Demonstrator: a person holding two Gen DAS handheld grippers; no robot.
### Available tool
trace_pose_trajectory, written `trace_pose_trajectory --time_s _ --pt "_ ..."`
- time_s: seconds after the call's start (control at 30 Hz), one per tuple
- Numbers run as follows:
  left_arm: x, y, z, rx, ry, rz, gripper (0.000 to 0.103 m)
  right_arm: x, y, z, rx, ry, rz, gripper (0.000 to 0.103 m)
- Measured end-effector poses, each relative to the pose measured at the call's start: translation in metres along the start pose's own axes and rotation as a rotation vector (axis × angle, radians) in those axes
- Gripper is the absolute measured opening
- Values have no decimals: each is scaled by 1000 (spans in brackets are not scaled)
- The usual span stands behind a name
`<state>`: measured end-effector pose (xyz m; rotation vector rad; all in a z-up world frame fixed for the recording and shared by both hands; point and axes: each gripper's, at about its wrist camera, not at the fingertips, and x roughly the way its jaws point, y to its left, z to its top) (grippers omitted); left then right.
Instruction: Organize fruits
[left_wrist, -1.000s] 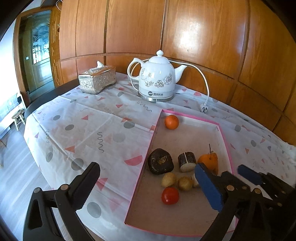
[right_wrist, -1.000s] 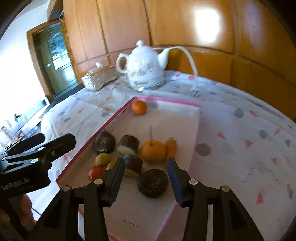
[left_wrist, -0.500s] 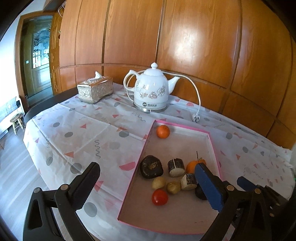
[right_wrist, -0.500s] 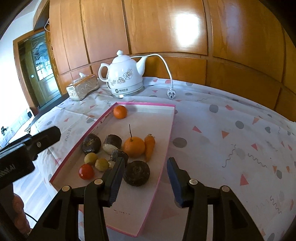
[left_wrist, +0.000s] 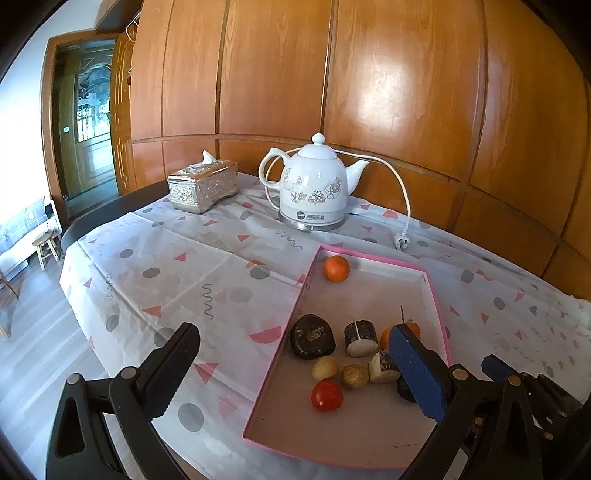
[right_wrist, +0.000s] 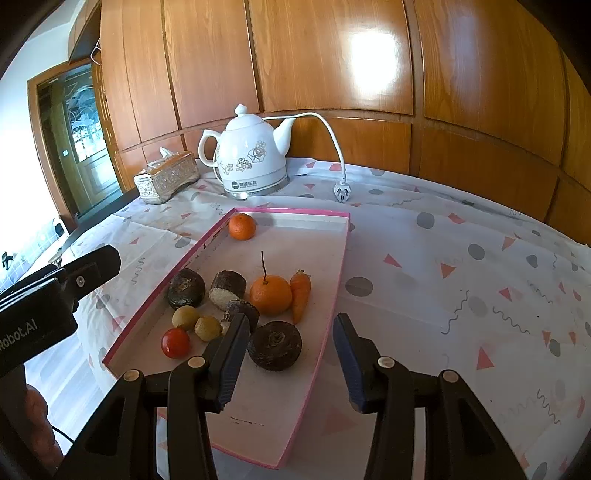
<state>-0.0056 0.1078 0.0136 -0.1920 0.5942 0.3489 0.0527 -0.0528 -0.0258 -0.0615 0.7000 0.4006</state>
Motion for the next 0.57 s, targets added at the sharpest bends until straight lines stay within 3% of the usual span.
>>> trace_pose_trajectory --time_s 0.57 --pt "3 -6 -2 26 16 -36 100 -2 -4 -3 6 3 -5 48"
